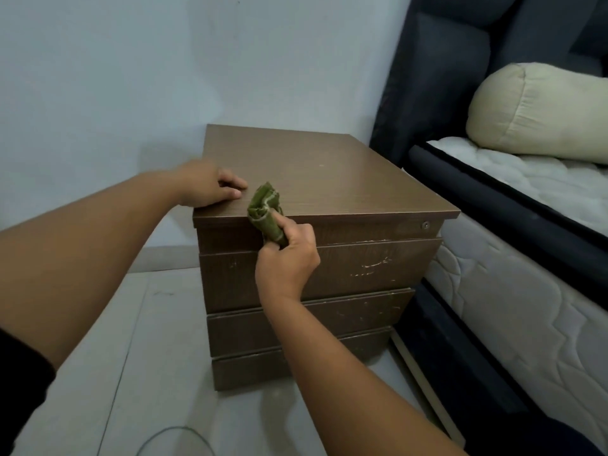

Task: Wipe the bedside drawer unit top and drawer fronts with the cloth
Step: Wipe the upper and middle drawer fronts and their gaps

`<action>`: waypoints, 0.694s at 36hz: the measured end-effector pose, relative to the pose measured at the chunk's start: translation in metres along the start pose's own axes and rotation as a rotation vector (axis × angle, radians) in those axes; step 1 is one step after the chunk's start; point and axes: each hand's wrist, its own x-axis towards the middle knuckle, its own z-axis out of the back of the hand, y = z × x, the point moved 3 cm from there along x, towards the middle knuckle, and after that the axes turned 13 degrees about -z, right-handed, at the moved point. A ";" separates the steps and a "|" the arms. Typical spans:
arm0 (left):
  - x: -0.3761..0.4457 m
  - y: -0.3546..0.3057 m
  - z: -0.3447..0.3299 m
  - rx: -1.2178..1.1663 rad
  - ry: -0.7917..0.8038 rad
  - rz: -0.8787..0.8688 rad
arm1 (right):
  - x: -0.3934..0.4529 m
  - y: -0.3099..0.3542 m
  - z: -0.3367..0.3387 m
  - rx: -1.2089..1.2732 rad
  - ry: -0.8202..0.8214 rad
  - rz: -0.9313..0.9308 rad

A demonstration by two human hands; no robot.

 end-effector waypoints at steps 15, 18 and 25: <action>-0.049 0.018 0.006 -0.272 -0.157 0.057 | -0.027 0.024 -0.027 -0.313 0.457 0.300; -0.063 0.026 0.002 -0.347 -0.291 0.099 | -0.018 0.017 -0.019 -0.544 0.565 0.336; -0.081 0.032 -0.052 -0.659 -0.278 0.251 | -0.006 -0.011 -0.005 -0.860 0.588 0.249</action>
